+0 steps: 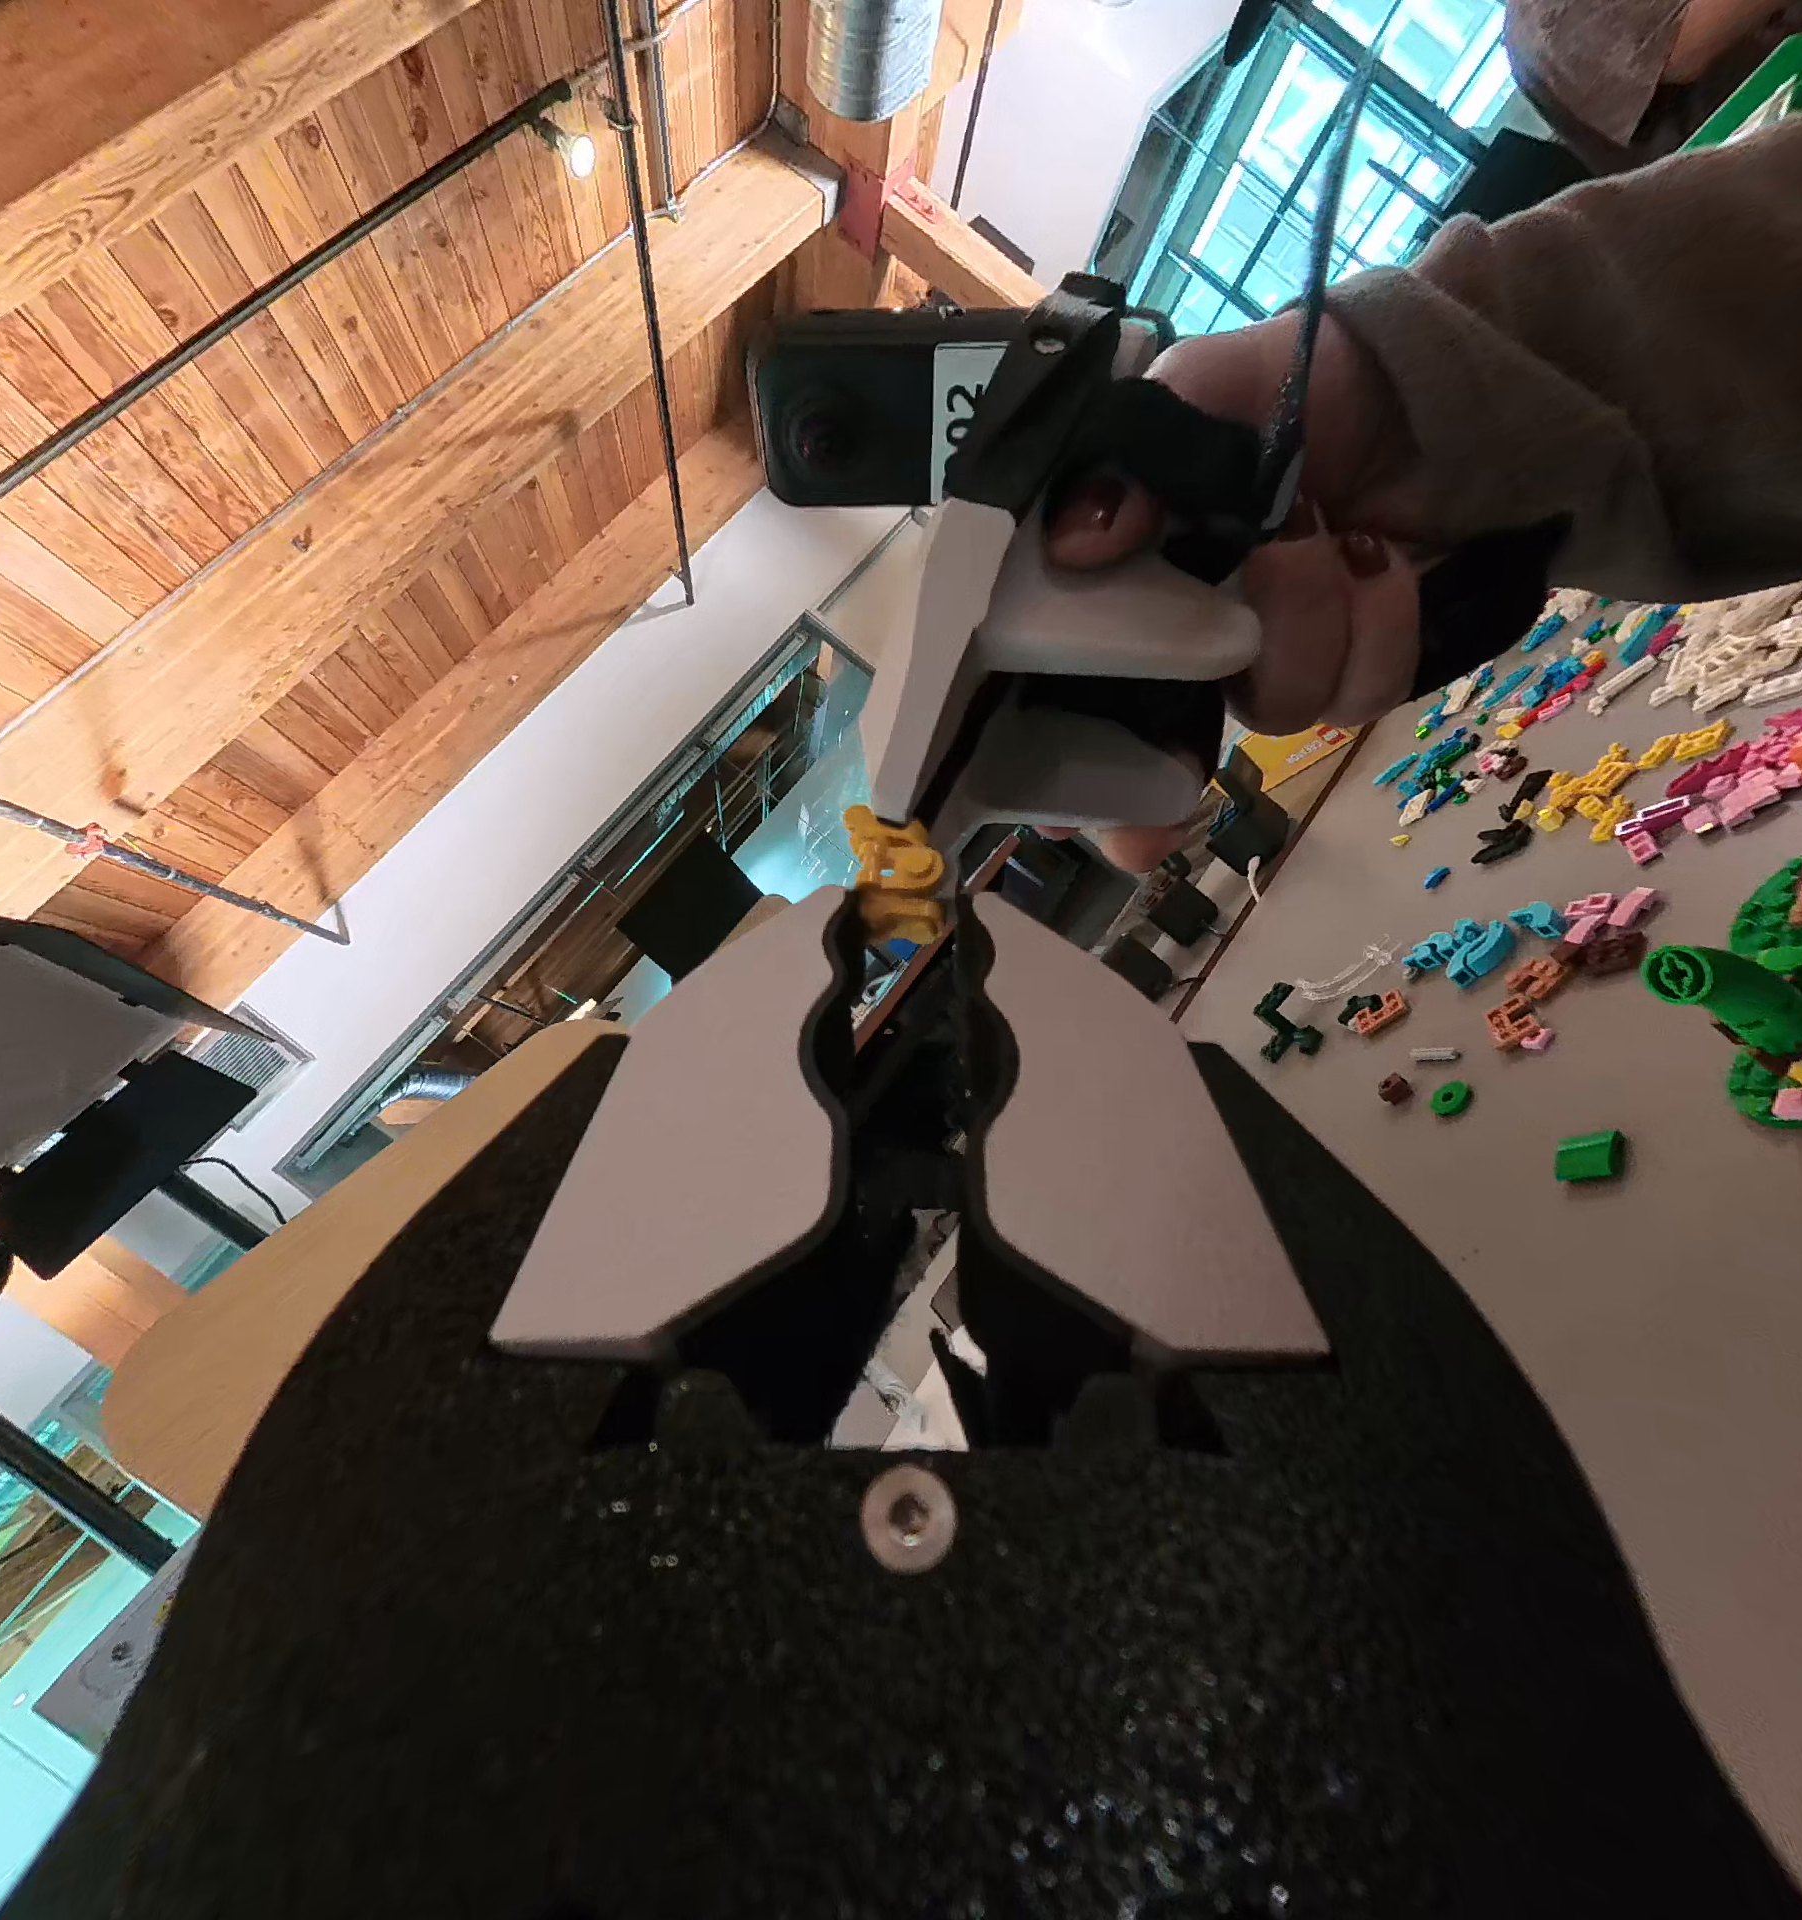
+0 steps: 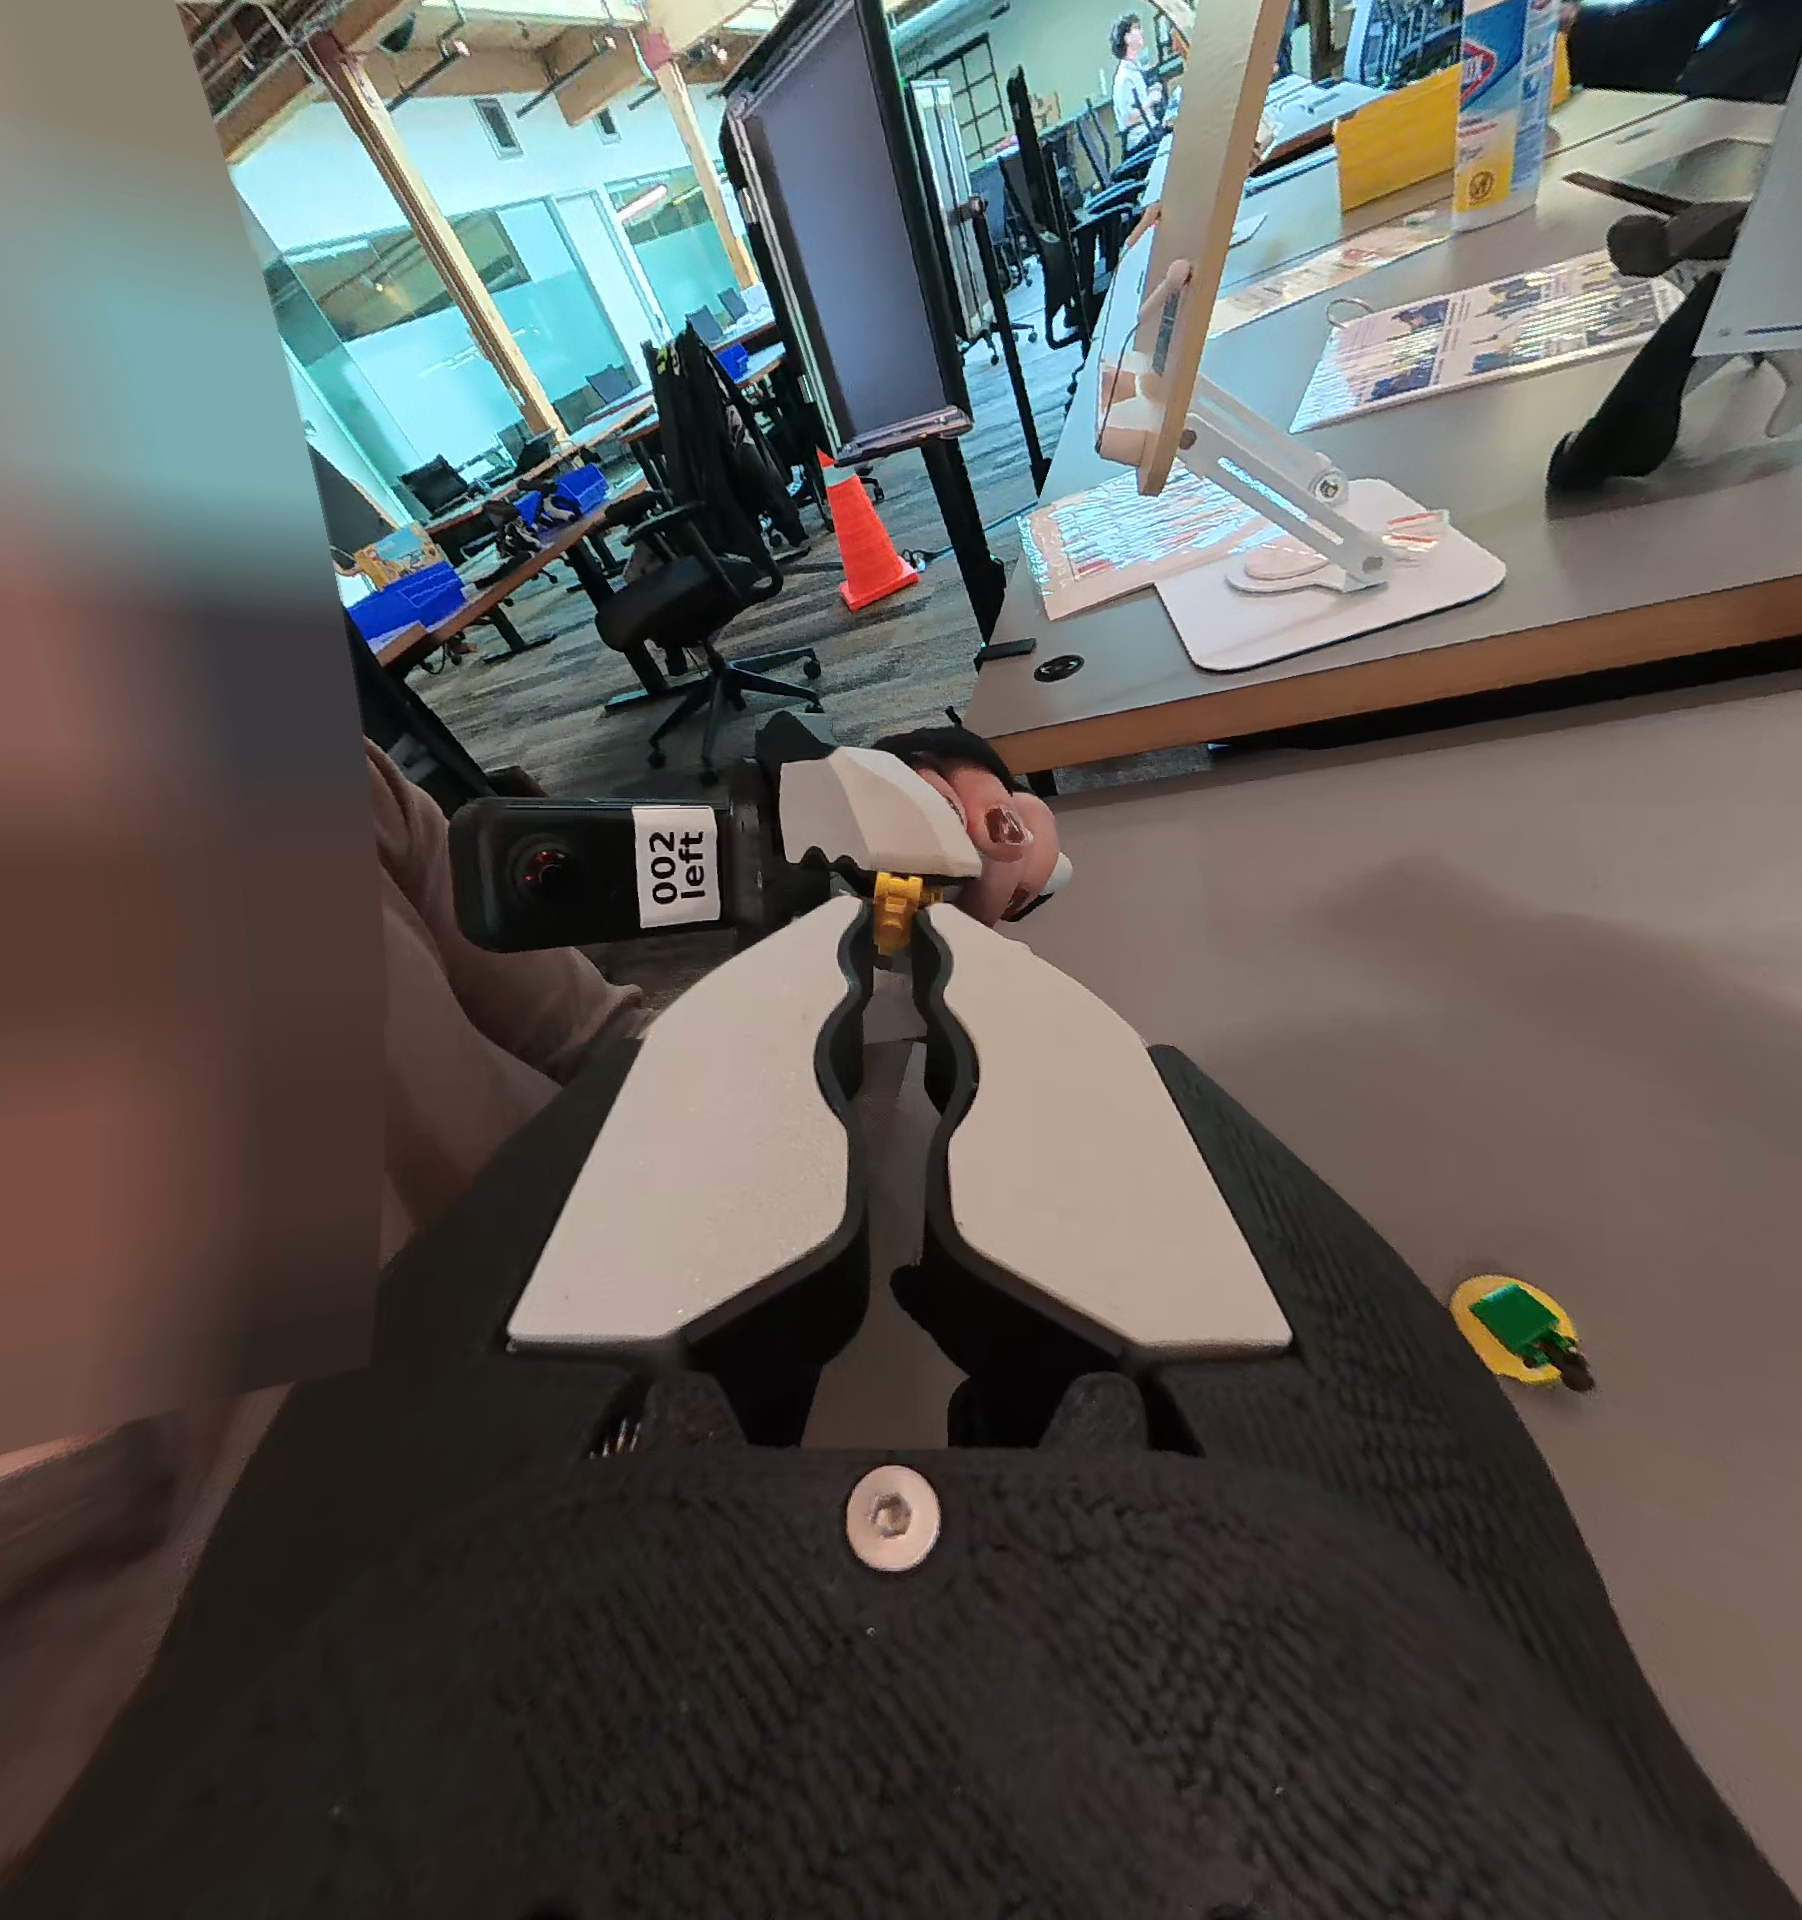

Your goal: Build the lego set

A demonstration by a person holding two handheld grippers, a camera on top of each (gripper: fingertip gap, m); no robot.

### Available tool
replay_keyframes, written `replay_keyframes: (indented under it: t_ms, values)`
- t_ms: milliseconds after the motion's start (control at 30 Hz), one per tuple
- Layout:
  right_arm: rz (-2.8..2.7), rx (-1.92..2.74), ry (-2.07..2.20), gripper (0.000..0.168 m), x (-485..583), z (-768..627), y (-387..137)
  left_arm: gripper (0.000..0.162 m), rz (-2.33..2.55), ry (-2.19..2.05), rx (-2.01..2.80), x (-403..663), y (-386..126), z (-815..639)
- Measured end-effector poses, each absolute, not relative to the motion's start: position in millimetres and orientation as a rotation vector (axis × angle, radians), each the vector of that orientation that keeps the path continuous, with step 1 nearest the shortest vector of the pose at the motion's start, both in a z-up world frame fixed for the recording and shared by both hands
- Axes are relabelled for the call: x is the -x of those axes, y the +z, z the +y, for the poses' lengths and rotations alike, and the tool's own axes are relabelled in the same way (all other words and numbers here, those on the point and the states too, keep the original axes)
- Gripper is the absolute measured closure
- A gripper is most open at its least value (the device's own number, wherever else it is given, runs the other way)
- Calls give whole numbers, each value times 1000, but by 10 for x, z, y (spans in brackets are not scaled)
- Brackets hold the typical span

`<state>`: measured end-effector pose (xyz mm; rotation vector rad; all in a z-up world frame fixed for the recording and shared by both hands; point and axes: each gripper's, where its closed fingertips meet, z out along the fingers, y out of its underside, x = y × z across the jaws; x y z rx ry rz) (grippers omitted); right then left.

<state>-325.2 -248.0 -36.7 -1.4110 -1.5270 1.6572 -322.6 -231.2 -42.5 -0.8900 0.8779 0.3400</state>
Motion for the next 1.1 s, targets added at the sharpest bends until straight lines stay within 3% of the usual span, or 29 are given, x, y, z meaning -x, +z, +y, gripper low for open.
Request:
replay_keyframes:
  t_ms: [1100]
  values:
    - [-1519,1507,1618,163,3264,-2324,-538,146,883,454,930,3250,-540,-2196]
